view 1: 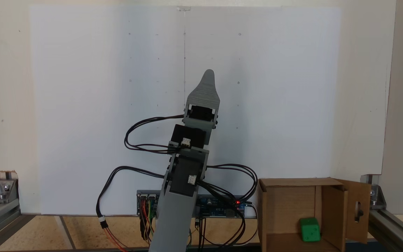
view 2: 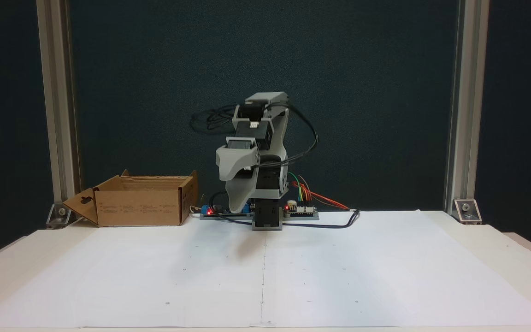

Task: Grasp a green dice and put it in the bin.

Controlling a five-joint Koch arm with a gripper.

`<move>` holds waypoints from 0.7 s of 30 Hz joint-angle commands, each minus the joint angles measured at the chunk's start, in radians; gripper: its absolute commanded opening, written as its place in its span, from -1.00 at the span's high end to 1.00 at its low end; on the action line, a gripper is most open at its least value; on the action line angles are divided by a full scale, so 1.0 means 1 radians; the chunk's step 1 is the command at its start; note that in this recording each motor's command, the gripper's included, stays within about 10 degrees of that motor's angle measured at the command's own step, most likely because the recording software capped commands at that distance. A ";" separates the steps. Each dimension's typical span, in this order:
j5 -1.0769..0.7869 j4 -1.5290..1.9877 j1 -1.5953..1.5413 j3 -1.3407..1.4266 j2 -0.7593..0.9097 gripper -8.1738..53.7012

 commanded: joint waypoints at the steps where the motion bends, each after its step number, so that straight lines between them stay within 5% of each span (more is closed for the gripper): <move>1: -0.005 -0.164 -0.017 0.002 0.044 -0.74; 21: -0.002 -1.004 -0.143 0.403 0.186 -0.69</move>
